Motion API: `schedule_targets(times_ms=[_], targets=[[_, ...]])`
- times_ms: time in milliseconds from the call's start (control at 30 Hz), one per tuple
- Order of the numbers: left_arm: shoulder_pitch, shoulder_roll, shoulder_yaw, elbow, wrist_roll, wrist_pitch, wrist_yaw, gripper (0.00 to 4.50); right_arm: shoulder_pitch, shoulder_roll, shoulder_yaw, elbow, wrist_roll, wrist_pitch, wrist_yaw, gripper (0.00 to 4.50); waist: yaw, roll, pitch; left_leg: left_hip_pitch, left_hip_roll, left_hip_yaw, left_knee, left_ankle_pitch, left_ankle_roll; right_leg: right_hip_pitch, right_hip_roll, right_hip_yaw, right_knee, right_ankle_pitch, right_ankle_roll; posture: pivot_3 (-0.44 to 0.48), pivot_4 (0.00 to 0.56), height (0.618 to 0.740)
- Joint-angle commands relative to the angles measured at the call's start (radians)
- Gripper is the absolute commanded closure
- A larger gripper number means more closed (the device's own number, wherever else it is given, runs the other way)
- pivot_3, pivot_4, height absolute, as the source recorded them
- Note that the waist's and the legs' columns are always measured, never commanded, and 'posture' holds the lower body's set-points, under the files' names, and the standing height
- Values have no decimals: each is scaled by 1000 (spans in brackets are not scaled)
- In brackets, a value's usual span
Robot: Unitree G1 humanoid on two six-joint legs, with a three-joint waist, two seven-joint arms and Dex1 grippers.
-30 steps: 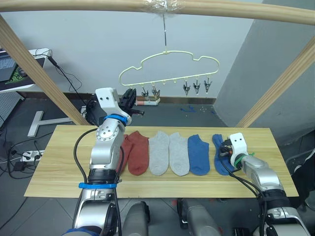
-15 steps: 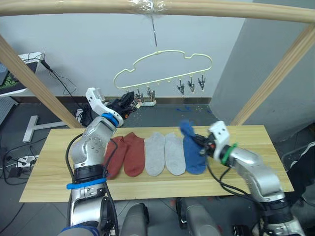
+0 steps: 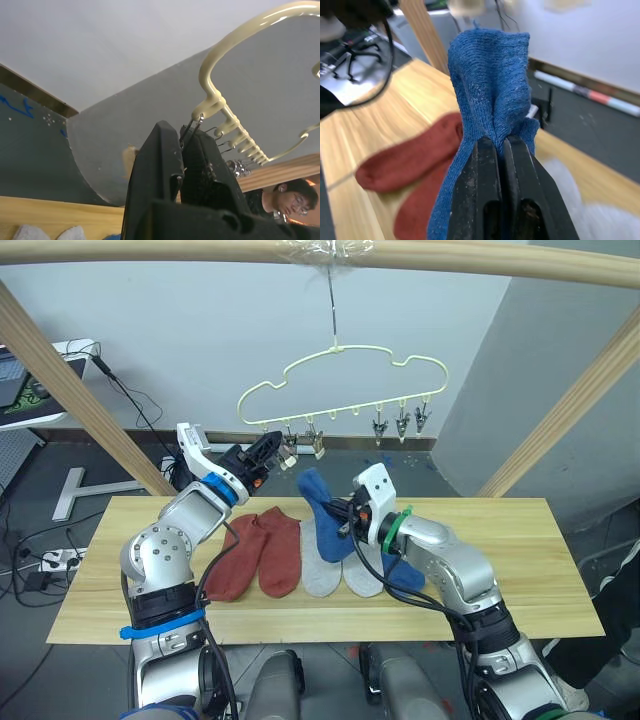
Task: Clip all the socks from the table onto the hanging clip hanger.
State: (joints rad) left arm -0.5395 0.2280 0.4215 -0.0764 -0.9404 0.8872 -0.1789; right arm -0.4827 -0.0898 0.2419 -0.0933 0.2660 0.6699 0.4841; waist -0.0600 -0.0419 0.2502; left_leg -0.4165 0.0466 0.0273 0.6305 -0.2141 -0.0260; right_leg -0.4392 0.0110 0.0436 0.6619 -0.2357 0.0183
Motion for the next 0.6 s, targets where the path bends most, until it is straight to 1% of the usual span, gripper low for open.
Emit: schedule_targets(times_ms=[33, 333, 600], targets=[[22, -2, -7, -33, -17, 2, 14, 4443, -22, 16, -3, -7, 13, -18, 11, 4481, 4, 0, 0, 0, 0, 0, 0, 0, 0, 0, 0, 0, 0, 0, 0, 14, 249, 740], [29, 0, -24, -29, -28, -3, 15, 4443, -80, 76, -6, 30, 14, -24, 4, 4481, 5, 0, 0, 0, 0, -1, 0, 0, 0, 0, 1, 0, 1, 0, 0, 11, 253, 740], [37, 16, -32, -37, -28, -9, -1, 4443, -94, 79, -27, 27, 23, -12, 4, 4481, 6, 0, 0, 0, 0, -1, 0, 0, 0, 0, 0, 0, 0, 0, 0, 11, 255, 740]])
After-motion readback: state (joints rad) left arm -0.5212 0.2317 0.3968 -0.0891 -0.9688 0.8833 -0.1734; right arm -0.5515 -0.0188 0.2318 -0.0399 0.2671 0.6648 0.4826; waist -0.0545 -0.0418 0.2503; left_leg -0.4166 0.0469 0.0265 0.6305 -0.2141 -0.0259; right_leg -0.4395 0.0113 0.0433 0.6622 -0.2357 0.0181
